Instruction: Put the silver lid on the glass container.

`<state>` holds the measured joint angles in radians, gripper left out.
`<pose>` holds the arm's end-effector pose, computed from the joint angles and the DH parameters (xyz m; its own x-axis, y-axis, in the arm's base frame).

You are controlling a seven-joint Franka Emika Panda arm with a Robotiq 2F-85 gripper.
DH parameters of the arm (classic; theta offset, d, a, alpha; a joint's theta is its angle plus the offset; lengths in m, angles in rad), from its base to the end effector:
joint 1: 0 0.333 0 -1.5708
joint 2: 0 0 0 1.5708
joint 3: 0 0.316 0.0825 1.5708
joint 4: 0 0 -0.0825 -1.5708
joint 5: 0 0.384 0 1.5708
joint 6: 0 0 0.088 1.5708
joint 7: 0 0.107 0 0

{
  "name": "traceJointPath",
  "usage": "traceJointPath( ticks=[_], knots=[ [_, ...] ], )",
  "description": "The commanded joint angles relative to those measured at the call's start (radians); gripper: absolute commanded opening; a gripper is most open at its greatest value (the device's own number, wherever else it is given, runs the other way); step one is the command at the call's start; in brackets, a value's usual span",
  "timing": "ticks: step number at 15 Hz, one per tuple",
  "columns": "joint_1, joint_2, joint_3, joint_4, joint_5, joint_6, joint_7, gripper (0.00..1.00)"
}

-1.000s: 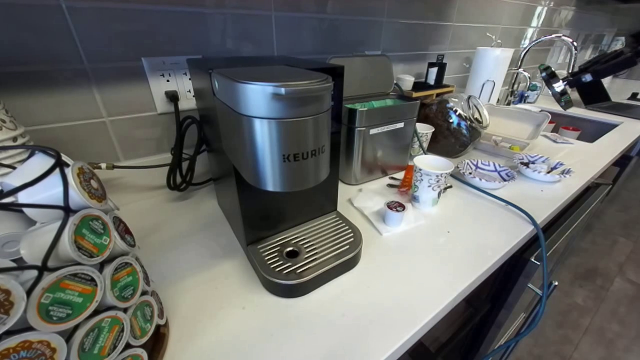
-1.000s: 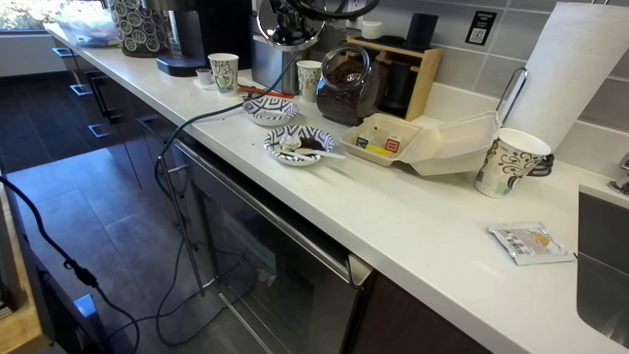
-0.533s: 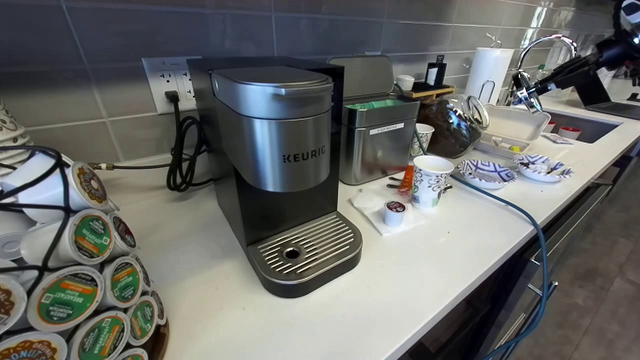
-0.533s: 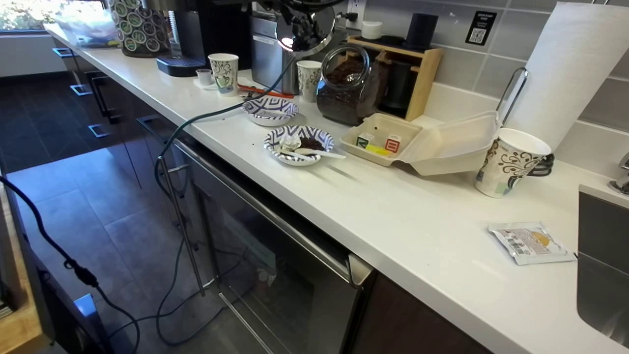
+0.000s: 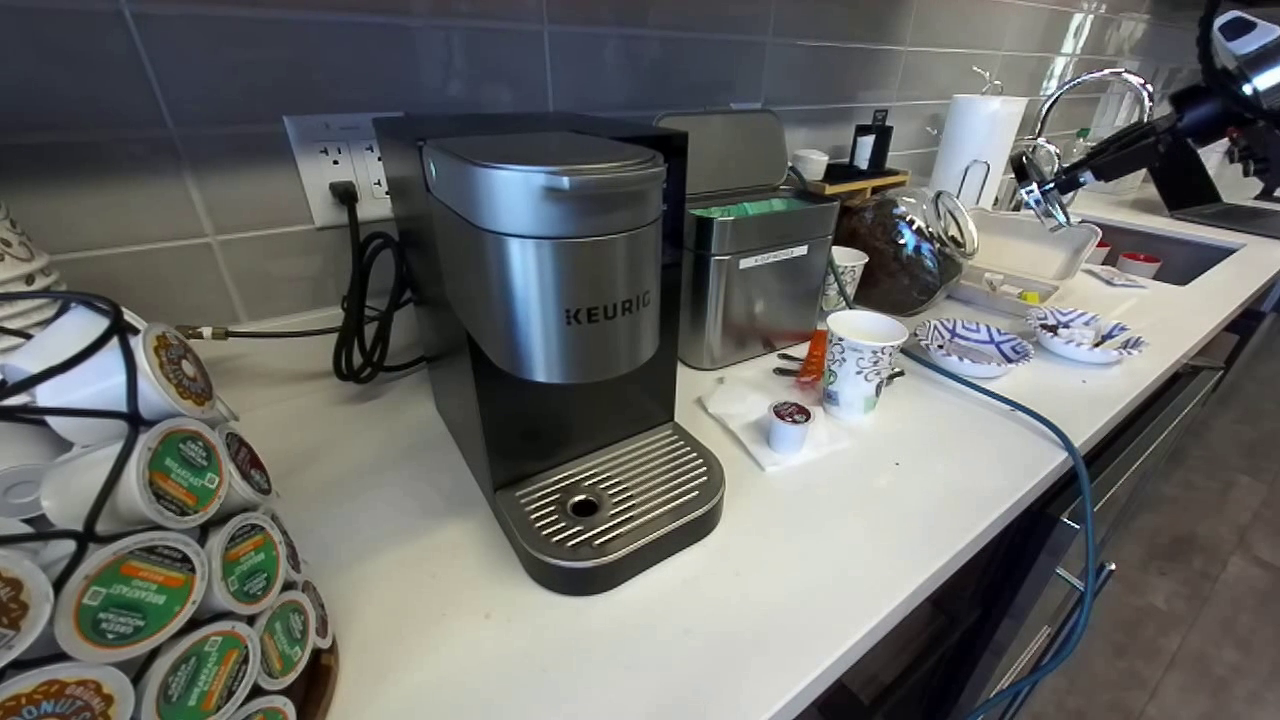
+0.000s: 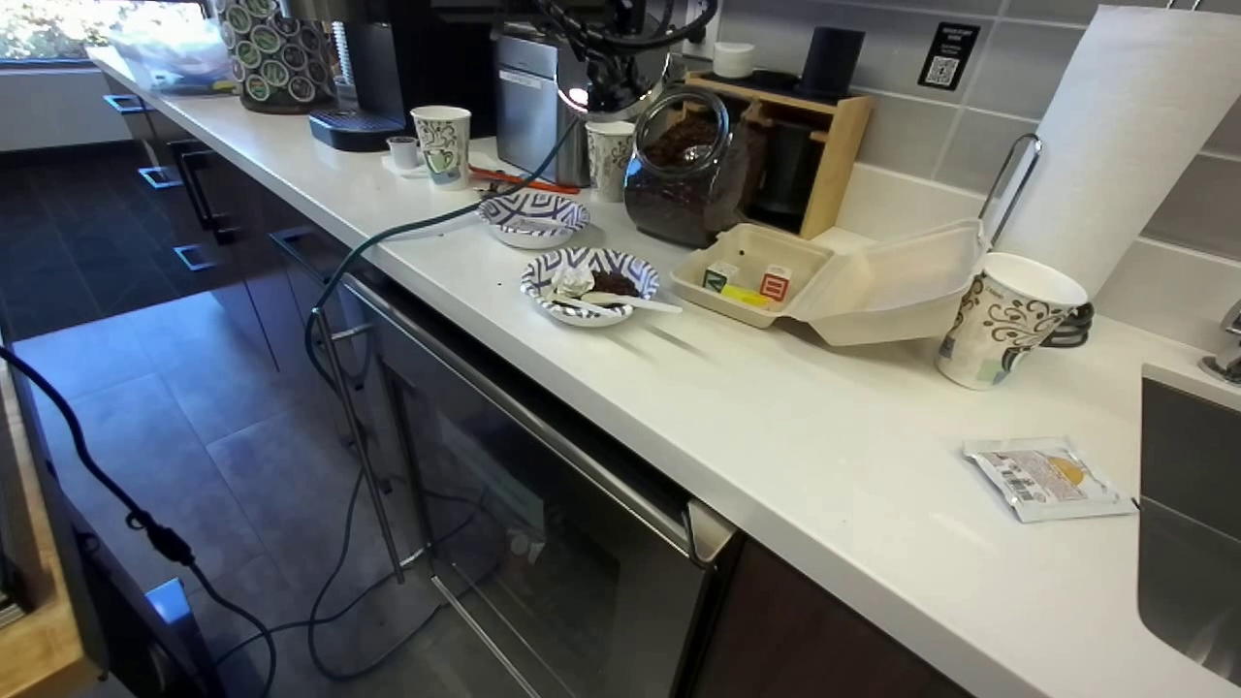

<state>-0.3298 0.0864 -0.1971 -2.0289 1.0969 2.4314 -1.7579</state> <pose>0.5196 -0.2966 0.4404 0.5666 0.3493 0.7463 0.4107 -0.9049 0.1117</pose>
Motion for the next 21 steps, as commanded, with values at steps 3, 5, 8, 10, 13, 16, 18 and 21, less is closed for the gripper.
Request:
traceJointPath(
  ticks=[3,5,8,10,13,16,18,21],
  knots=[
    [0.004,0.226,0.0,0.243,0.083,-0.034,0.109,0.21],
    [-0.003,0.278,0.007,0.306,0.083,-0.029,0.14,0.21],
    [-0.02,0.329,0.017,0.361,0.09,-0.017,0.163,0.21],
    [-0.032,0.343,0.02,0.37,0.1,-0.002,0.154,0.21],
    [-0.048,0.354,0.021,0.365,0.108,-0.003,0.14,0.21],
    [-0.055,0.331,0.027,0.325,0.112,-0.009,0.107,0.21],
    [-0.048,0.344,0.018,0.347,0.079,-0.01,0.142,0.46],
    [-0.052,0.34,0.017,0.348,0.08,-0.01,0.142,0.21]
  ],
)
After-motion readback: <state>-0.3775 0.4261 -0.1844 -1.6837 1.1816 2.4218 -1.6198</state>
